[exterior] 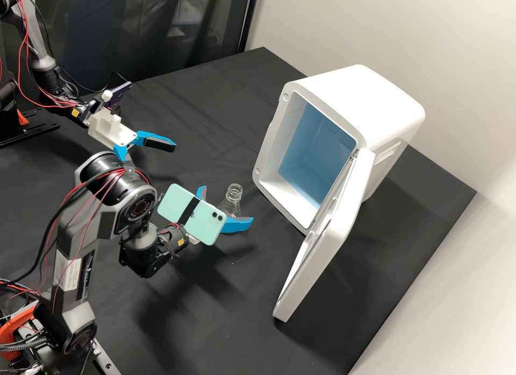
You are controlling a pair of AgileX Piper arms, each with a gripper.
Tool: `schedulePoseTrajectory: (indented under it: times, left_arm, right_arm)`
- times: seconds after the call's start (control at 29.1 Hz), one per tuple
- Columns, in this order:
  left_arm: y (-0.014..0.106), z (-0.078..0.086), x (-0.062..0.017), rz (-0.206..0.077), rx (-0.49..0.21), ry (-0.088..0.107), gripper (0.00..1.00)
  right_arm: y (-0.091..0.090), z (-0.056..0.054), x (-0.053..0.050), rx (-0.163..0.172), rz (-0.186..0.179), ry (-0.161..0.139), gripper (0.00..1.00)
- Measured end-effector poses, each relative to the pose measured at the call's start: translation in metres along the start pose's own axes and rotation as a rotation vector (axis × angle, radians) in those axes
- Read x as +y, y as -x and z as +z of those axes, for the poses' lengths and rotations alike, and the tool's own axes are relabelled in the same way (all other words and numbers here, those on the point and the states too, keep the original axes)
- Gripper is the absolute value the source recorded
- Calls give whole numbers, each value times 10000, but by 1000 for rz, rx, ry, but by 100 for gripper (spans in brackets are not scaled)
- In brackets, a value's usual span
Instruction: Take the flask out of the incubator
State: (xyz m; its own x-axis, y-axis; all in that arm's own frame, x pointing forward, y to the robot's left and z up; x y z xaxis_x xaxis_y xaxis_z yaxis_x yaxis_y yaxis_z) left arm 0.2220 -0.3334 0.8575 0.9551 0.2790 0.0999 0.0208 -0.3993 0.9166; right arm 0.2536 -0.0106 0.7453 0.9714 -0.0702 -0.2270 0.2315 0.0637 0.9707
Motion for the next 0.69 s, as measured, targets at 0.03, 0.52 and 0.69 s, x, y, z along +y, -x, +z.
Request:
schedulePoseTrajectory:
  times: [0.03,0.52,0.69]
  left_arm:
    - [0,0,0,0,0,-2,100]
    - [55,-18,161,72,22,-34,100]
    - [128,-59,325,151,47,1,100]
  right_arm:
    - [21,-7,-8,2,-4,-4,100]
    - [72,-8,-10,1,-7,-36,100]
    - [72,-8,-10,1,-7,-36,100]
